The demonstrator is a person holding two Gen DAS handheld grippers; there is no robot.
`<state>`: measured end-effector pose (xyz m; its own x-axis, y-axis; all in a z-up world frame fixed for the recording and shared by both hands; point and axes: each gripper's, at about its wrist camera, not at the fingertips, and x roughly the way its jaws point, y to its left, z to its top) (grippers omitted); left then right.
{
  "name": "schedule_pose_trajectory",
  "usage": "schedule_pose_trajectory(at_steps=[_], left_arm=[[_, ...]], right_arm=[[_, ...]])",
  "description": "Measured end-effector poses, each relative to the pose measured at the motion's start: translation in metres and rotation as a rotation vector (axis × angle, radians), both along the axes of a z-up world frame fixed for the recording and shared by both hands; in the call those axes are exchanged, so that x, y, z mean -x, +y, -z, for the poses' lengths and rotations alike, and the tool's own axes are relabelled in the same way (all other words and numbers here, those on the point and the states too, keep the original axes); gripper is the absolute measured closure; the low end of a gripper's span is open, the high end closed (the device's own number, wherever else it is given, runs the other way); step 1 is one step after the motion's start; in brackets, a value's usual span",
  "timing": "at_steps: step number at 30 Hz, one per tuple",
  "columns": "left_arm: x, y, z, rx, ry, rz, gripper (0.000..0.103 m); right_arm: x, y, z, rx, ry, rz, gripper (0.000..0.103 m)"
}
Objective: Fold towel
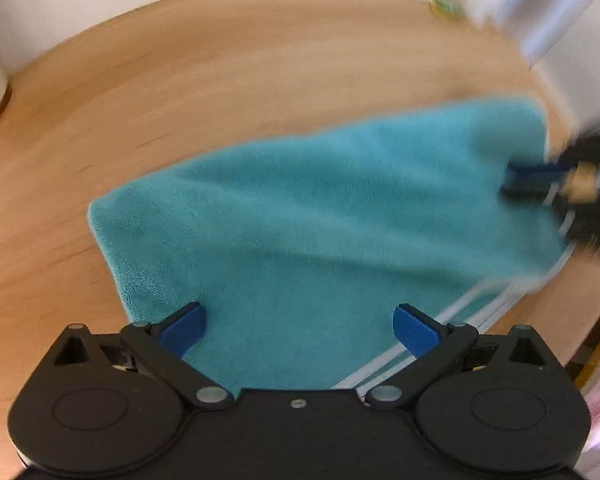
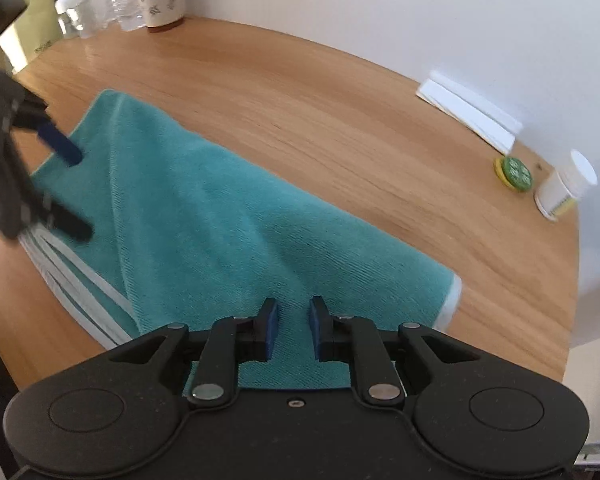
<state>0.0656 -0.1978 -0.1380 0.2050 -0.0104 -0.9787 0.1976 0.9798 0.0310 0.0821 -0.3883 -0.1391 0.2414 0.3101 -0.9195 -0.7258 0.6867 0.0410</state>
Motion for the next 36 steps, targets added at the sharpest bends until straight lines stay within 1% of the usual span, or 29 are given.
schedule_pose_trajectory(at_steps=[1,2,4,6,7,8,9,10,14,15,17,20,23,24,25,27,28,30,33,34,35,36], left_arm=[[0.007,-0.002,0.001,-0.021,0.009,0.016,0.001],[0.012,0.003,0.001,-0.019,0.026,0.005,0.001],[0.020,0.009,0.002,-0.037,0.055,0.023,0.001],[0.027,0.015,0.004,-0.055,0.091,0.021,0.000],[0.029,0.021,0.006,-0.055,0.132,-0.002,0.000],[0.029,0.032,0.008,-0.042,0.178,-0.058,0.002],[0.028,0.040,0.004,-0.019,0.183,-0.104,0.011],[0.027,0.045,-0.002,0.011,0.169,-0.126,0.017],[0.018,0.052,-0.025,0.123,0.109,-0.197,0.016],[0.013,0.049,-0.030,0.158,0.088,-0.205,0.013],[0.003,0.039,-0.035,0.207,0.051,-0.209,0.012],[-0.003,0.026,-0.036,0.254,0.028,-0.203,0.012],[-0.013,-0.007,-0.028,0.247,0.019,-0.178,0.017],[-0.015,-0.015,-0.027,0.238,0.018,-0.165,0.022],[-0.016,-0.017,-0.027,0.232,0.022,-0.163,0.026],[-0.021,-0.018,-0.030,0.237,0.038,-0.171,0.026],[-0.024,-0.020,-0.032,0.245,0.020,-0.175,0.026],[-0.026,-0.020,-0.049,0.262,-0.038,-0.182,0.026],[-0.032,-0.020,-0.058,0.301,-0.075,-0.167,0.026],[-0.034,-0.025,-0.055,0.300,-0.072,-0.150,0.028],[-0.036,-0.032,-0.049,0.283,-0.056,-0.129,0.030],[-0.037,-0.039,-0.043,0.267,-0.039,-0.108,0.036]], right_arm=[[0.000,-0.003,0.001,-0.008,0.003,0.006,0.083],[-0.001,-0.006,0.003,-0.017,0.011,0.015,0.083],[-0.001,-0.011,0.005,-0.033,0.025,0.029,0.082],[-0.004,-0.009,0.006,-0.033,0.030,0.024,0.082],[-0.004,-0.008,0.006,-0.028,0.030,0.018,0.082],[-0.006,-0.007,0.007,-0.025,0.031,0.015,0.082],[-0.008,-0.005,0.007,-0.022,0.032,0.011,0.082],[-0.009,-0.004,0.007,-0.020,0.034,0.009,0.082],[-0.012,-0.003,0.007,-0.030,0.043,0.012,0.081],[-0.011,-0.003,0.006,-0.031,0.044,0.012,0.081],[-0.012,-0.003,0.006,-0.029,0.046,0.011,0.081],[-0.011,-0.003,0.006,-0.031,0.044,0.008,0.080],[-0.011,-0.005,0.007,-0.042,0.048,0.015,0.080],[-0.011,-0.006,0.007,-0.044,0.047,0.015,0.080],[-0.010,-0.006,0.007,-0.046,0.045,0.014,0.080],[-0.010,-0.007,0.007,-0.049,0.043,0.010,0.079],[-0.010,-0.008,0.008,-0.054,0.044,0.009,0.079],[-0.010,-0.010,0.008,-0.061,0.045,0.007,0.079],[-0.011,-0.011,0.008,-0.068,0.051,0.002,0.079],[-0.011,-0.012,0.008,-0.070,0.052,0.001,0.079],[-0.011,-0.012,0.008,-0.072,0.052,0.001,0.079],[-0.011,-0.013,0.008,-0.075,0.052,0.001,0.079]])
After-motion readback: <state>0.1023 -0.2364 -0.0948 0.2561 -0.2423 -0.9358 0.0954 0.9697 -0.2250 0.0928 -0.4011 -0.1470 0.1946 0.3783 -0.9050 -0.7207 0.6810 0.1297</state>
